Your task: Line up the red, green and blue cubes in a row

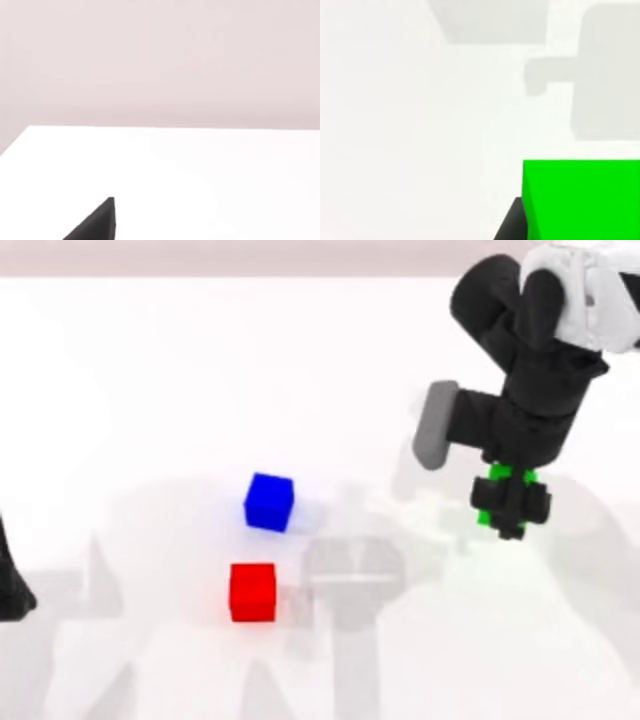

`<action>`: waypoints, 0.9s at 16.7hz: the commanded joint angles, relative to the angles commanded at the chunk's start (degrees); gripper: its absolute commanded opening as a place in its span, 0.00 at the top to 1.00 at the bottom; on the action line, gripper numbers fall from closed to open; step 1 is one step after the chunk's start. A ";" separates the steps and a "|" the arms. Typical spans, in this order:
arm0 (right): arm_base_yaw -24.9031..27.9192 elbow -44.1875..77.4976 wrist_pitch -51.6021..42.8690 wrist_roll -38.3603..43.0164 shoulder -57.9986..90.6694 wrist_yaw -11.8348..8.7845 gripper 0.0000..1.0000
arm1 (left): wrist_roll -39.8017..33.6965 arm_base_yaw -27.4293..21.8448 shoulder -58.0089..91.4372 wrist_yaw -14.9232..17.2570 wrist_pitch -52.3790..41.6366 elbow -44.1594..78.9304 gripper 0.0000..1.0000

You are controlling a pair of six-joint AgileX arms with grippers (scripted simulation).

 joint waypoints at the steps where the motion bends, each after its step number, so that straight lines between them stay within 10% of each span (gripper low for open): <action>1: 2.03 1.68 -0.81 0.43 0.86 0.00 1.00 | 0.00 0.00 0.00 0.00 0.00 0.00 0.00; 9: 20.42 15.50 -7.74 3.73 7.79 -0.08 1.00 | 0.00 0.00 0.00 0.00 0.00 0.00 0.00; 15: 21.14 15.96 -7.76 4.02 7.83 -0.11 1.00 | 0.00 0.00 0.00 0.00 0.00 0.00 0.00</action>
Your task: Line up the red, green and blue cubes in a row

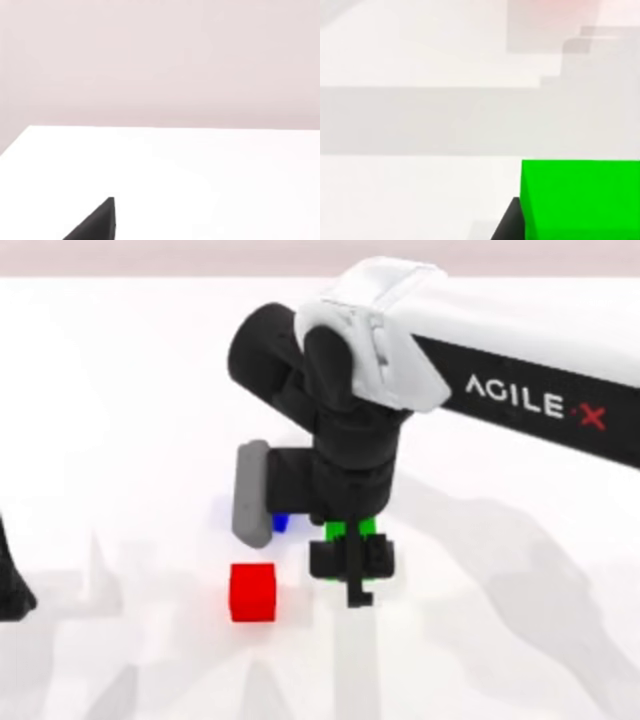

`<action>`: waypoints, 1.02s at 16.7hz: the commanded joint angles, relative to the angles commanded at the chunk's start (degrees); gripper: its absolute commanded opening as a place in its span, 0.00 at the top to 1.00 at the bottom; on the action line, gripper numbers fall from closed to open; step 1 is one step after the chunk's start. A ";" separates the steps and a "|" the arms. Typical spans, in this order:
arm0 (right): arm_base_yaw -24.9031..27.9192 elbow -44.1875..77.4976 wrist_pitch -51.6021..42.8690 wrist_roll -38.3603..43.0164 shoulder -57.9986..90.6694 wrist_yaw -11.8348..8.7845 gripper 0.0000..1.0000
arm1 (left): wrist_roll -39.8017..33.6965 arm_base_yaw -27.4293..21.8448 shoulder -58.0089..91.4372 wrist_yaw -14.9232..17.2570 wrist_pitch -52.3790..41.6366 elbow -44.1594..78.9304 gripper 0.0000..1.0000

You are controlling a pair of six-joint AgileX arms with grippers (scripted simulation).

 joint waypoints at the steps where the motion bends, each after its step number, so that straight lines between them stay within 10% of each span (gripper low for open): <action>1: -0.02 -0.64 0.79 0.04 0.13 0.02 1.00 | 0.00 0.00 0.00 0.00 0.00 0.00 0.00; 13: 0.29 -10.99 14.09 0.06 3.32 0.07 1.00 | 0.00 0.00 0.00 0.00 0.00 0.00 0.00; 17: 0.29 -10.99 14.09 0.06 3.32 0.07 0.70 | 0.00 0.00 0.00 0.00 0.00 0.00 0.00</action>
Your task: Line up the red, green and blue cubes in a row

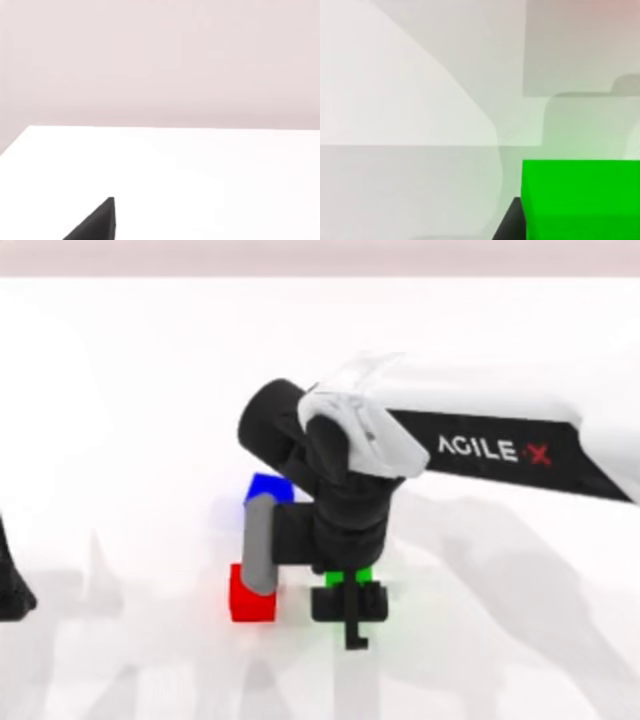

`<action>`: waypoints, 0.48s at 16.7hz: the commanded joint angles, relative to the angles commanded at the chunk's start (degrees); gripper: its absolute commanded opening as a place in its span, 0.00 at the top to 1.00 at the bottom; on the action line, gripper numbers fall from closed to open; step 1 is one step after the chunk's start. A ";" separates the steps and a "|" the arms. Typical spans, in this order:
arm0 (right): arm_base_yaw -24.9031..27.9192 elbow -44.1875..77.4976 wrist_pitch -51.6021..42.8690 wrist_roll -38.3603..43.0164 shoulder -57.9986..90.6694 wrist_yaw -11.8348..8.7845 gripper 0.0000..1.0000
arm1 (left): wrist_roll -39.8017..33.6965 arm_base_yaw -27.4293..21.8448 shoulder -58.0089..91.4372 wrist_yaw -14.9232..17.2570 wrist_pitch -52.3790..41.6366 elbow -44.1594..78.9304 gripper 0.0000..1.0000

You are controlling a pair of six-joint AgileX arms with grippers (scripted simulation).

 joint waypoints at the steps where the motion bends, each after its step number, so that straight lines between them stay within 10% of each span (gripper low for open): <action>1: 0.00 0.00 0.00 0.00 0.00 0.00 0.62 | 0.00 0.00 0.00 0.00 0.00 0.00 0.00; 8: 0.00 0.00 0.00 0.00 0.00 0.00 0.10 | 0.00 0.00 0.00 0.00 0.00 0.00 0.00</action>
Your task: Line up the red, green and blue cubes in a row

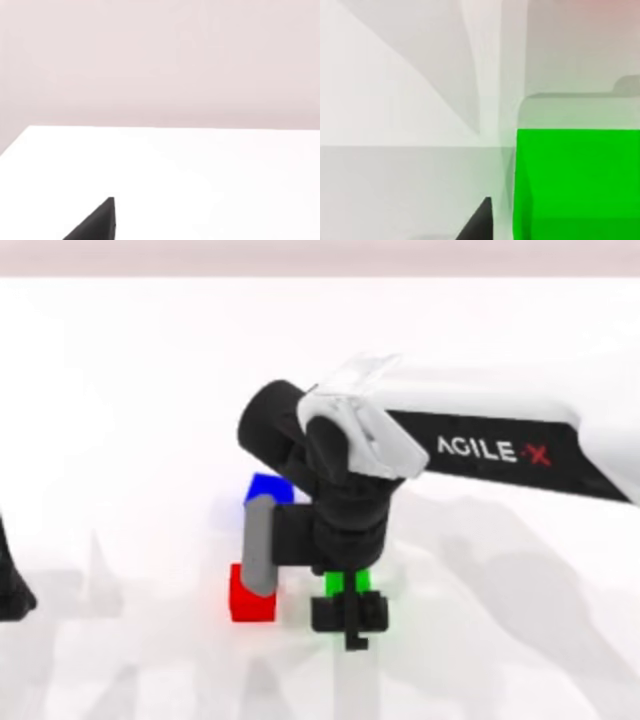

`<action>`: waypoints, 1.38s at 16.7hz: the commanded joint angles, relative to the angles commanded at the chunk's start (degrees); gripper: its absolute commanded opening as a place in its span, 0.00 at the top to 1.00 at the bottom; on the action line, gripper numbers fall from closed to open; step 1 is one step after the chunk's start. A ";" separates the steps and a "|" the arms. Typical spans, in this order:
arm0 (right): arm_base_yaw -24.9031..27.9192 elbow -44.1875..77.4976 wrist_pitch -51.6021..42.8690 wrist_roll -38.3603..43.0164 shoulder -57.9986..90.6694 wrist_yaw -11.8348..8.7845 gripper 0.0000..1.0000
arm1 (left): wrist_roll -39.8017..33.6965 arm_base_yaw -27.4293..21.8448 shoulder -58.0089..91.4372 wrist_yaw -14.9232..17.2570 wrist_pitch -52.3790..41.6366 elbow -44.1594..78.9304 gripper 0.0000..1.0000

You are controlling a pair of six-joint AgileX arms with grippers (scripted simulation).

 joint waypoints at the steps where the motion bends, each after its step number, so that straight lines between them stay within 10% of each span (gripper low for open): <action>1: 0.00 0.00 0.00 0.00 0.00 0.00 0.02 | 0.00 0.00 0.00 0.00 0.00 0.00 0.00; 23: 0.08 10.70 -14.09 -0.20 -3.23 -0.03 0.00 | -0.01 0.00 0.01 0.00 -0.01 0.00 0.00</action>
